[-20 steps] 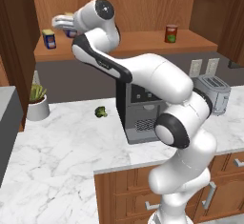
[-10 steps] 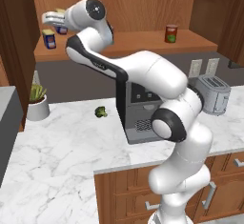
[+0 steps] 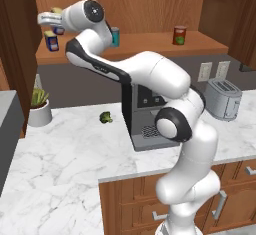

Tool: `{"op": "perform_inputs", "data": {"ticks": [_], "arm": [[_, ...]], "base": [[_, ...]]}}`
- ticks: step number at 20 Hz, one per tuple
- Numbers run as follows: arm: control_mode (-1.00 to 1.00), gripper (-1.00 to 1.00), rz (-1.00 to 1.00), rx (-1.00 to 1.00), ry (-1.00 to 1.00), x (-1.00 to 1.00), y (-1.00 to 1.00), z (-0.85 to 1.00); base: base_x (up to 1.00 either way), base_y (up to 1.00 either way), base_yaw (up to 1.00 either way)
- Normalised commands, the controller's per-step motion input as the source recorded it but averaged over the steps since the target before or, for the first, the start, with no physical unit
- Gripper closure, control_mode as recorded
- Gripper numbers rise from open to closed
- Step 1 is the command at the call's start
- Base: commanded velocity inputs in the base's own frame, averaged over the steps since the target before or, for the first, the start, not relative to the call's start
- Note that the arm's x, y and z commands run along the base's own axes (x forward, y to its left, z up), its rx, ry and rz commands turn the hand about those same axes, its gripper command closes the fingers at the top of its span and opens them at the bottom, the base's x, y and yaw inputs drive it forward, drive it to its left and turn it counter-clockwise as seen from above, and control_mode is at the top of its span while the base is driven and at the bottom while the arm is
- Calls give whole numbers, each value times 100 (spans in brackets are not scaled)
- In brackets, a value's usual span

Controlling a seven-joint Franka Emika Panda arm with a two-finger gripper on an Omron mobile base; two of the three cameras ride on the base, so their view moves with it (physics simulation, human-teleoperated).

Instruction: Stack two cans on top of the other two cans in the cabinet.

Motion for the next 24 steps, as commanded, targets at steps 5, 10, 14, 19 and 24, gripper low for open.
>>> {"op": "perform_inputs", "data": {"ticks": [5,10,14,19,24], "arm": [[-100,100,3,1,0,19,13,-7],[-100,100,3,1,0,20,11,0],[-100,100,0,0,0,17,7,0],[-100,100,0,0,0,9,10,0],[-100,100,0,0,0,7,14,0]], "base": [[0,0,0],[0,0,0],[0,0,0],[0,0,0],[0,0,0]]}}
